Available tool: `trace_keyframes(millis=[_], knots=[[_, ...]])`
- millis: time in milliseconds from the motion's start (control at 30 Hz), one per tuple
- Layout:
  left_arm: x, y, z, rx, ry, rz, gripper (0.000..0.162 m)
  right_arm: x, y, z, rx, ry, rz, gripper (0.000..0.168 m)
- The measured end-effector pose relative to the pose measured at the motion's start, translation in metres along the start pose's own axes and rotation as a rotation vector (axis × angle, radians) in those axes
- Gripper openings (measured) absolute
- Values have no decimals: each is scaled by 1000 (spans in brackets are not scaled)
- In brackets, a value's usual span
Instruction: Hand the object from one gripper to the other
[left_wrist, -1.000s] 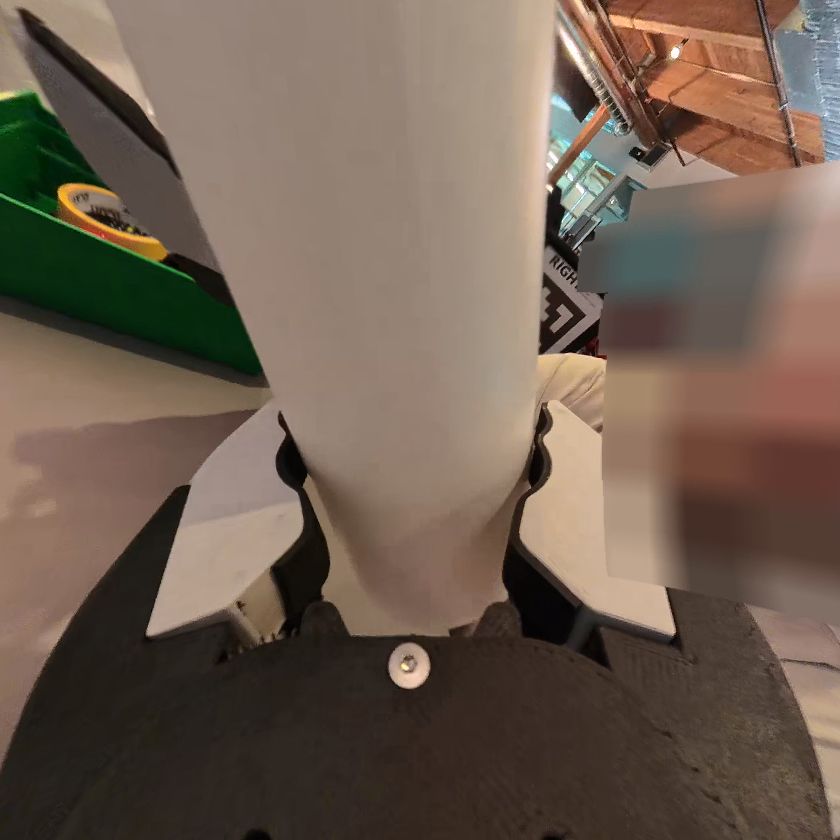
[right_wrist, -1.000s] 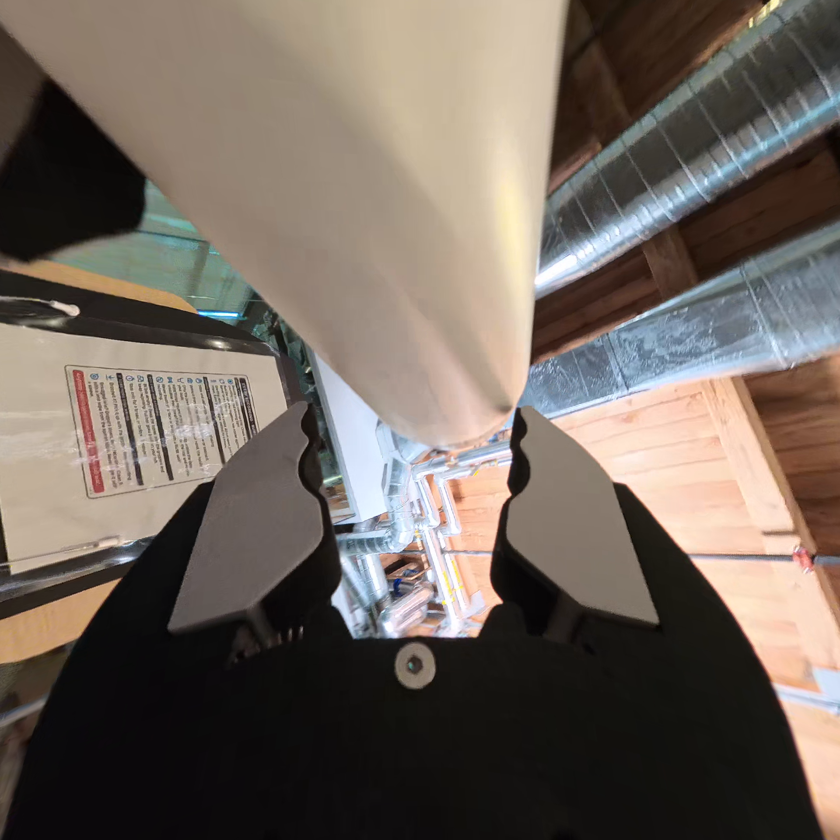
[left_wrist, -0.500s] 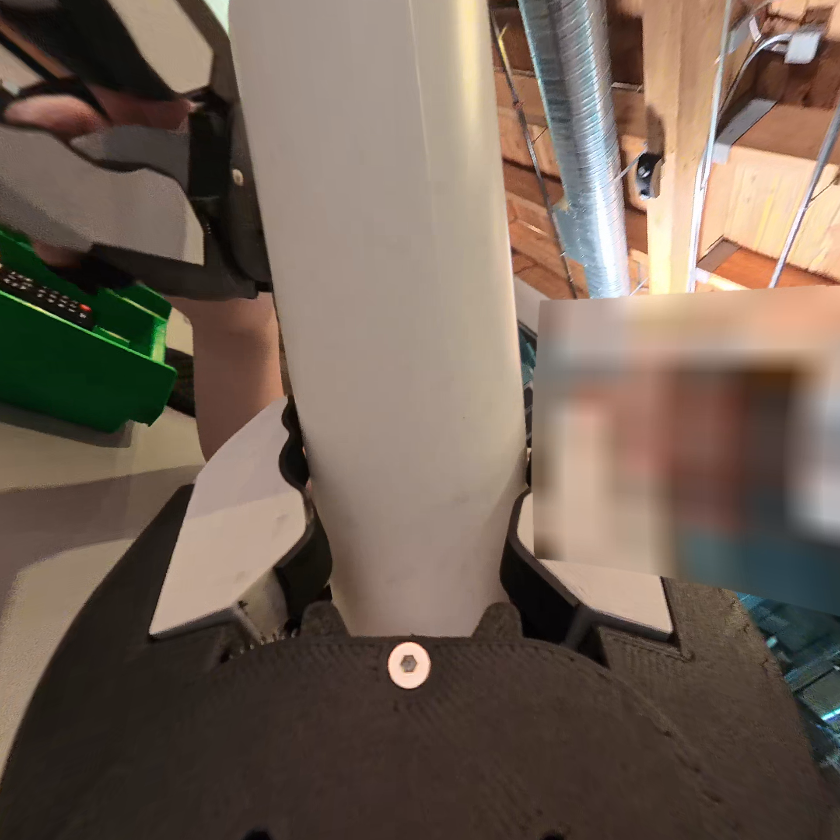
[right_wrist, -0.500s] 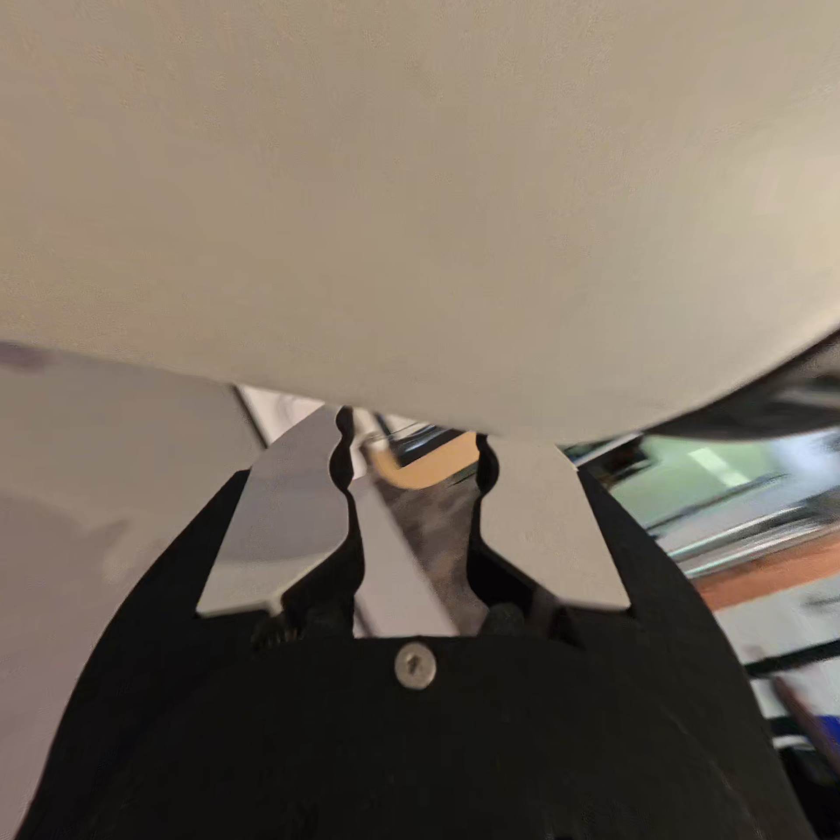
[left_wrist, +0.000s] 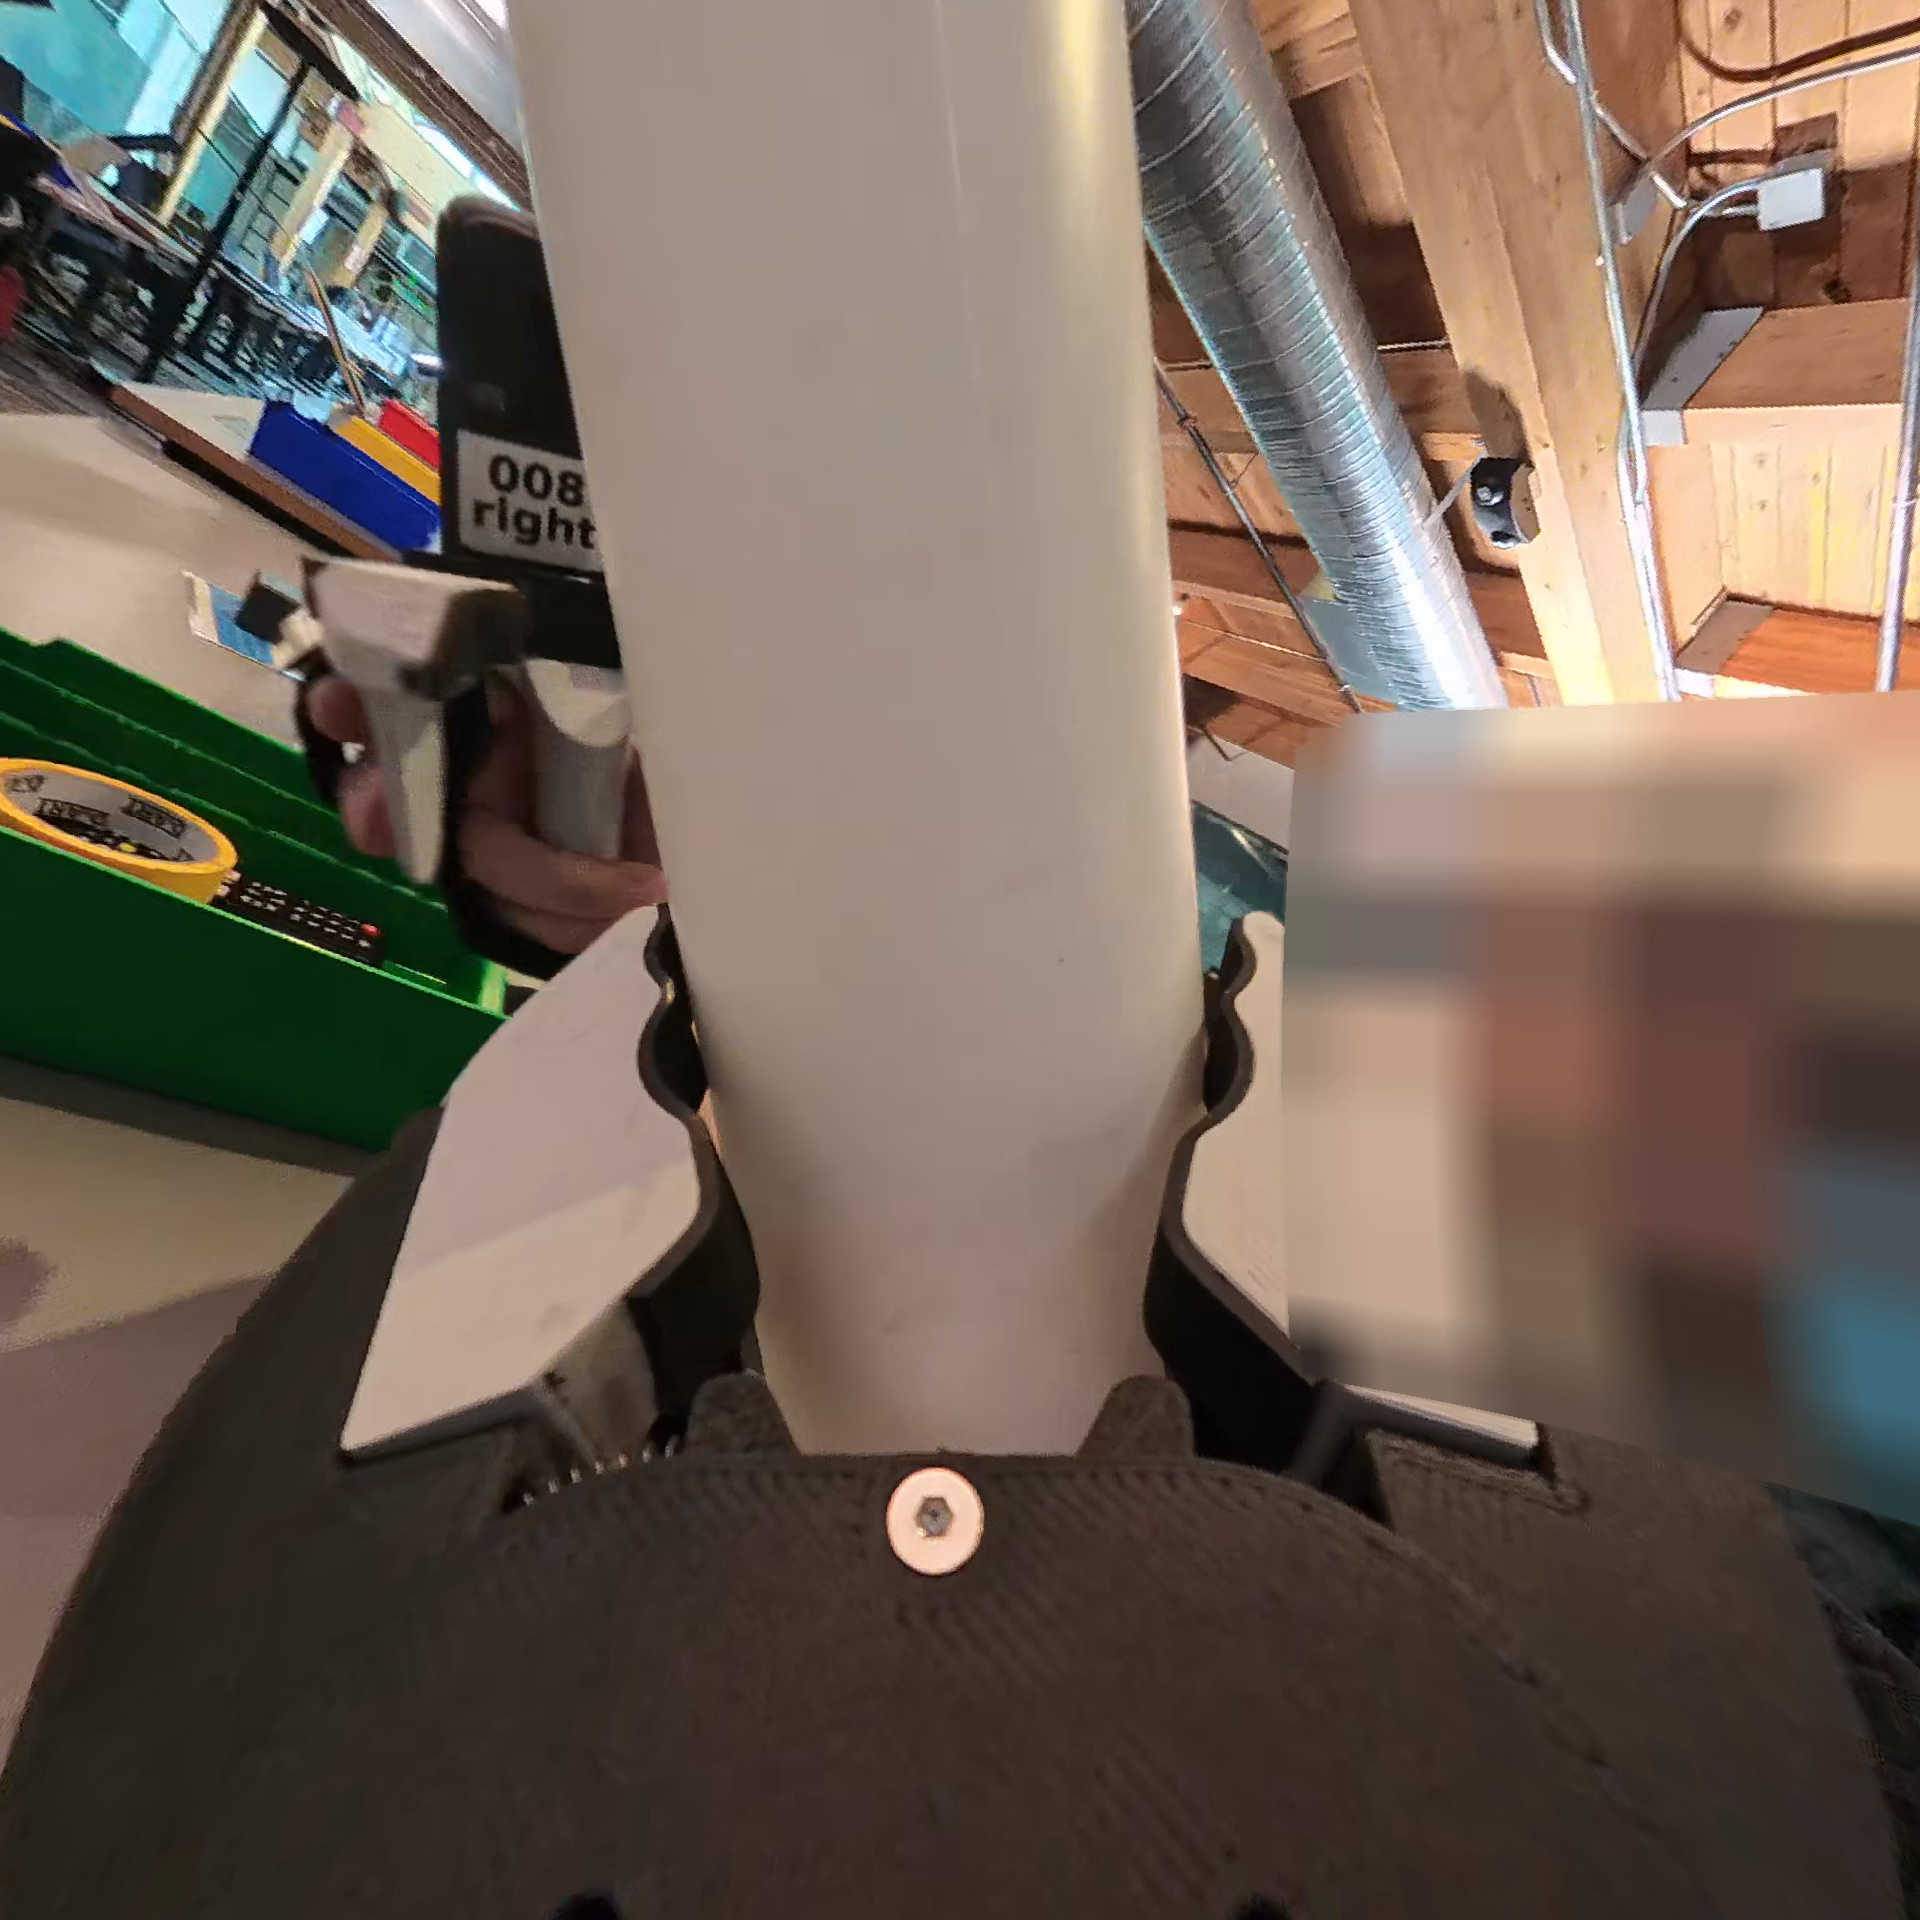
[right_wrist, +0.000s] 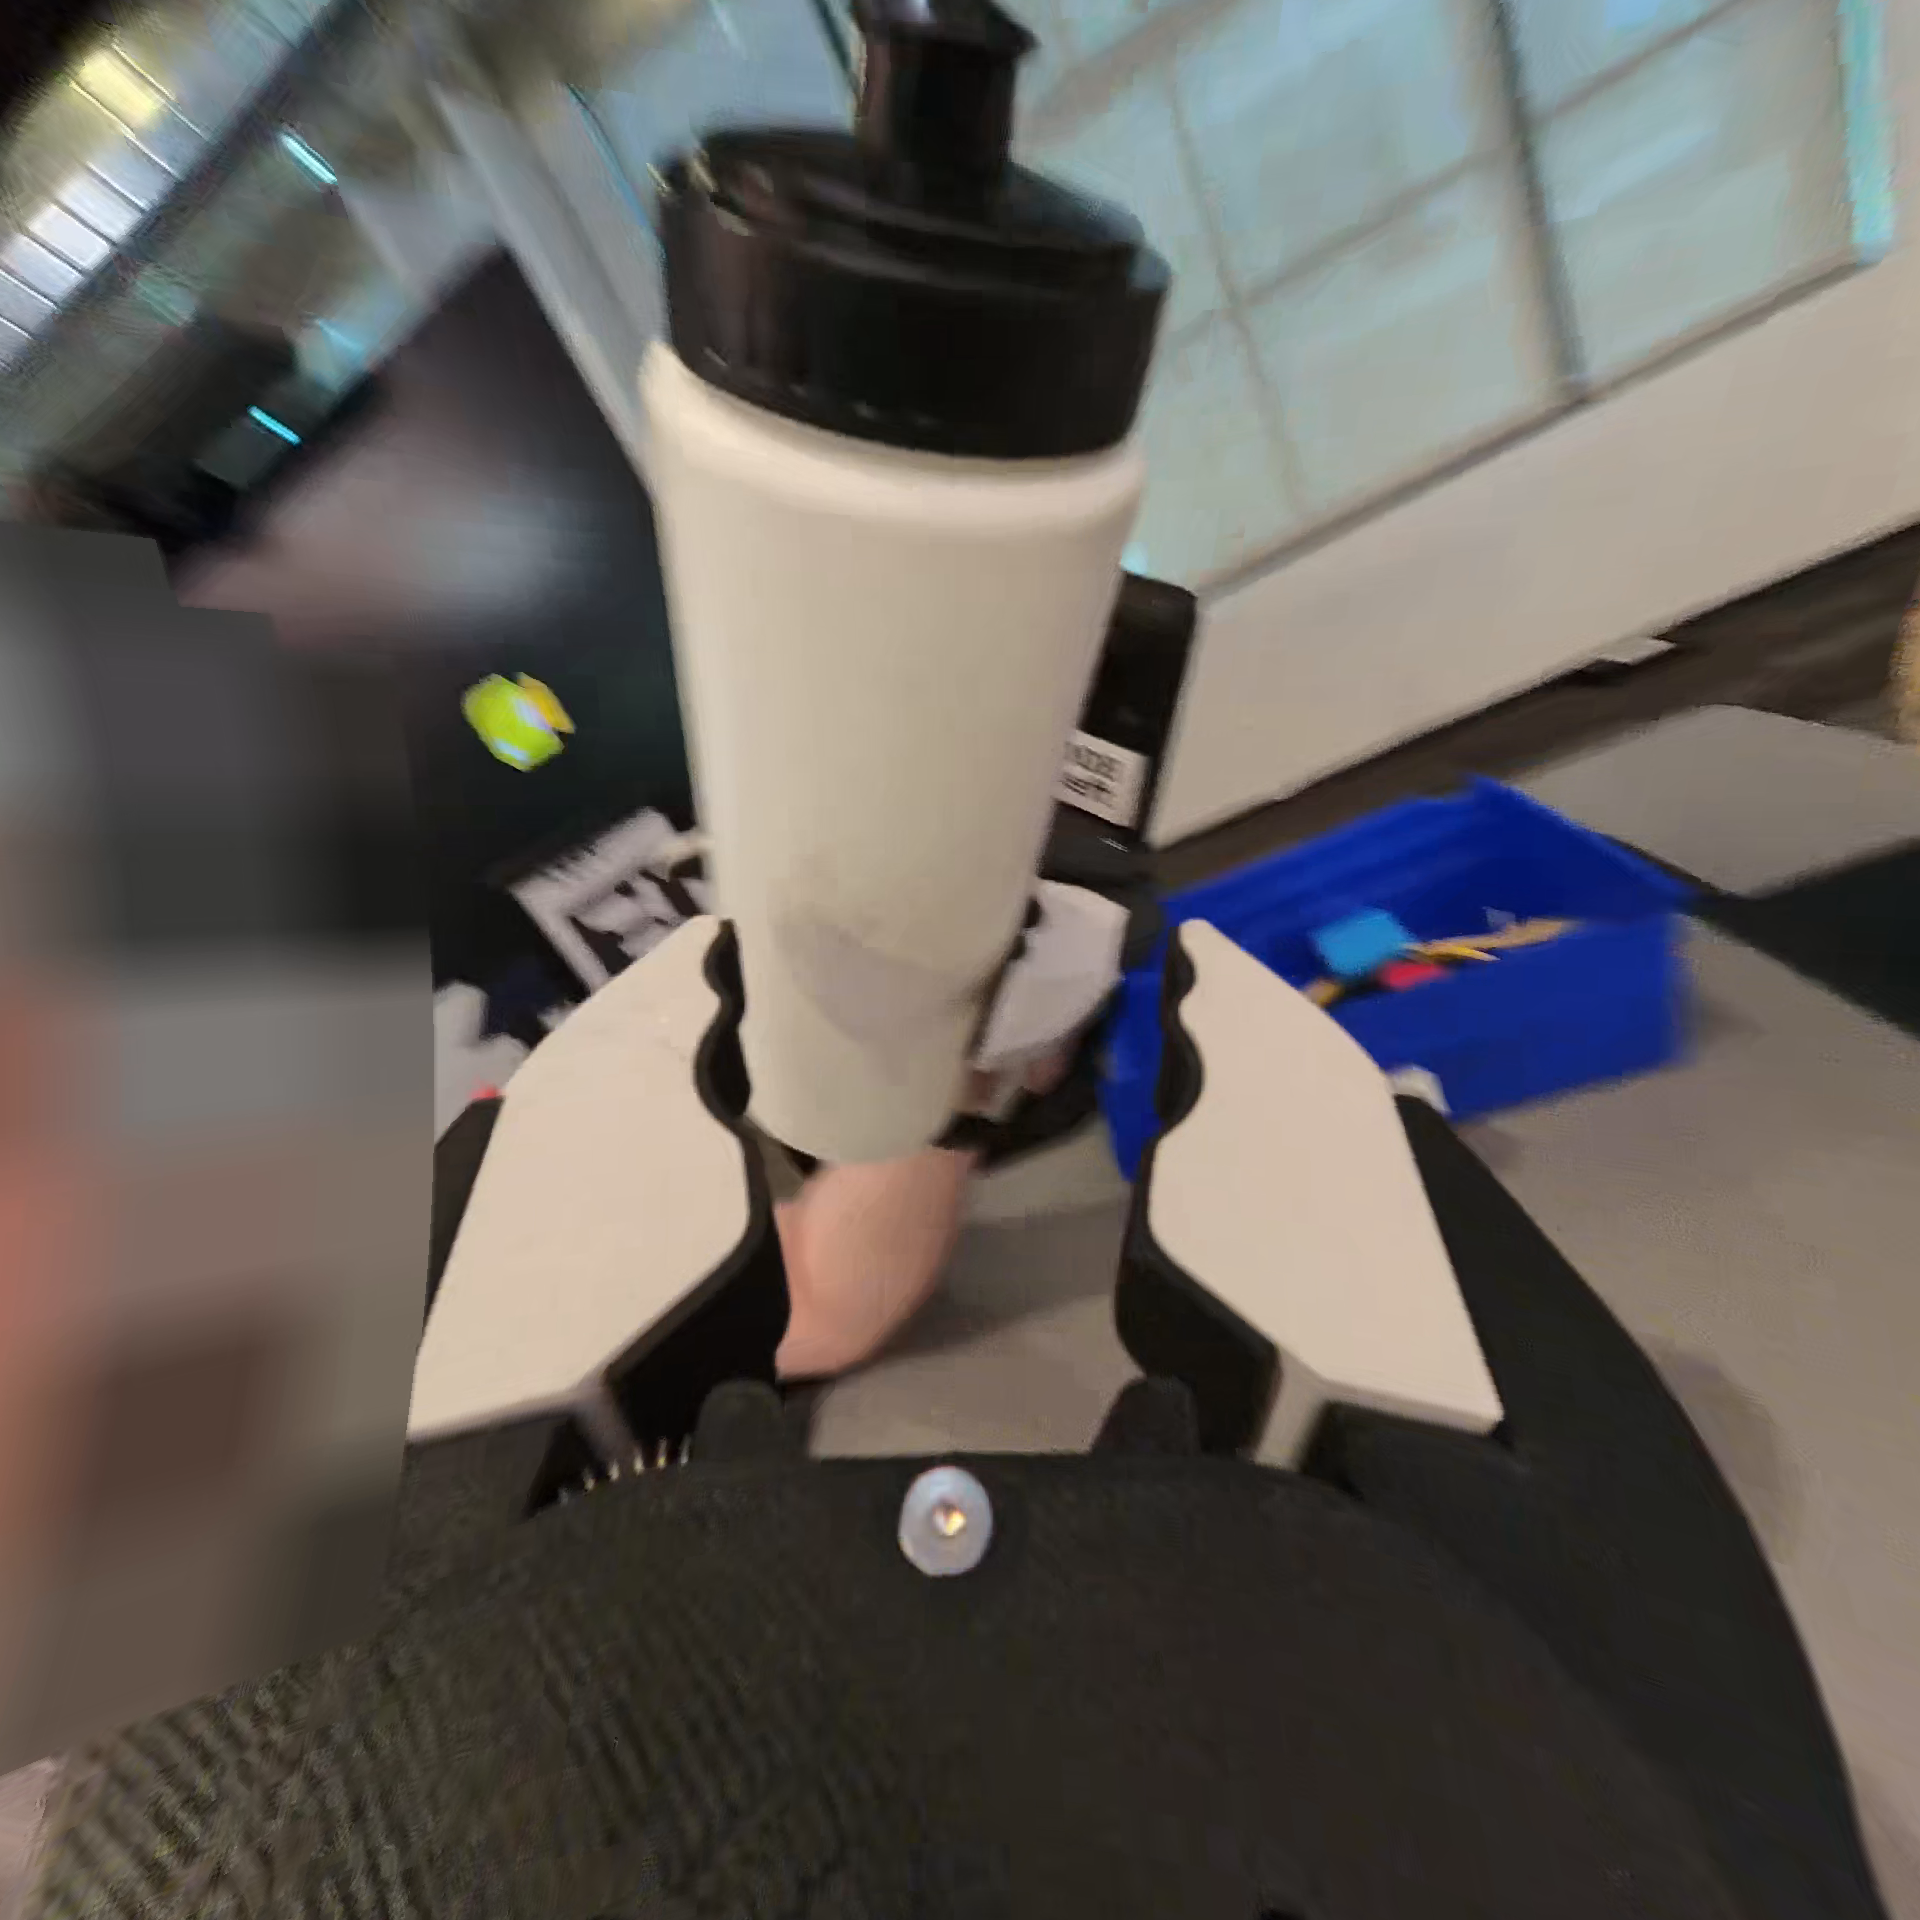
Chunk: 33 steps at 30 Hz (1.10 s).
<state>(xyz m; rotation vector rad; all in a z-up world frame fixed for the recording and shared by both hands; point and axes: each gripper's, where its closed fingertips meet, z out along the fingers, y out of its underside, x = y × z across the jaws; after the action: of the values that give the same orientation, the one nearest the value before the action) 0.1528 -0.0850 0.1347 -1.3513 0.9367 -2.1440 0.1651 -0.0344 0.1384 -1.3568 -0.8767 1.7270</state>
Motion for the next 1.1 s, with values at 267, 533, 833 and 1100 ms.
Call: trace_keyframes(millis=[267, 533, 833, 1100], knots=[[-56, 15, 2, -164, -482, 308, 96, 6, -6, 29, 152, 67, 31, 98], [-80, 29, 7, -293, -652, 432, 94, 9, 0, 29, 73, 96, -77, 85], [-51, 0, -21, -130, -604, 452, 88, 19, -4, 14, 2, 270, -272, 85], [-12, -36, -54, 42, -821, 709, 95, 32, 5, 17, -126, 444, -616, 85]])
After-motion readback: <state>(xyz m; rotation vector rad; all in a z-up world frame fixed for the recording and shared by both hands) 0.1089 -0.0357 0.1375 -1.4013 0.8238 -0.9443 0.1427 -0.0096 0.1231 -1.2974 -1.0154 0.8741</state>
